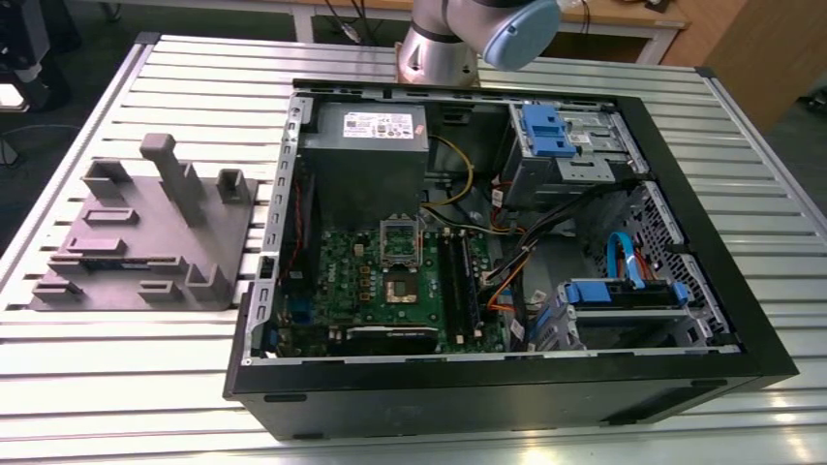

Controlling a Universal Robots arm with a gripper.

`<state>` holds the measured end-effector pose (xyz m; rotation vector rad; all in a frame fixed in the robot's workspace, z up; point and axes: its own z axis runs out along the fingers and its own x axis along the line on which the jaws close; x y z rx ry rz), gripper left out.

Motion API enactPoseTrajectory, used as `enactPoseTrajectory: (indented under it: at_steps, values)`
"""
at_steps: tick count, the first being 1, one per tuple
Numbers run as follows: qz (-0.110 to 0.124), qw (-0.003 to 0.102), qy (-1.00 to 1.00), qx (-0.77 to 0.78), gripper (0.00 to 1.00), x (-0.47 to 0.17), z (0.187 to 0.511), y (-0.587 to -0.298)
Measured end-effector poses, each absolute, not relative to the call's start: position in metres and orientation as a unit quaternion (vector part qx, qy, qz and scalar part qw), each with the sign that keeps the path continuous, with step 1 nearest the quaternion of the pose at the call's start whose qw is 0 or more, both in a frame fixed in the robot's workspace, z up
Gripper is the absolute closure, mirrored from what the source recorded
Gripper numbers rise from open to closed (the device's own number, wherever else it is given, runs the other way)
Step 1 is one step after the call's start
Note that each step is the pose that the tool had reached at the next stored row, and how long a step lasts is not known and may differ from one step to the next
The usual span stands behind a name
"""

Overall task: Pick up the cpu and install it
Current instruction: 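Pick up the cpu and move it towards the insertion slot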

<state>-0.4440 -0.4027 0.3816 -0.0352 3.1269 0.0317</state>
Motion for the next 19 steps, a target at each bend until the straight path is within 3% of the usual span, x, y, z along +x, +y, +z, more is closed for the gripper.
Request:
enactPoseTrajectory:
  at_steps: [19]
  values:
    - [0.01,0.007,1.0,-0.011,0.53,-0.4414,0.3815,-0.4027]
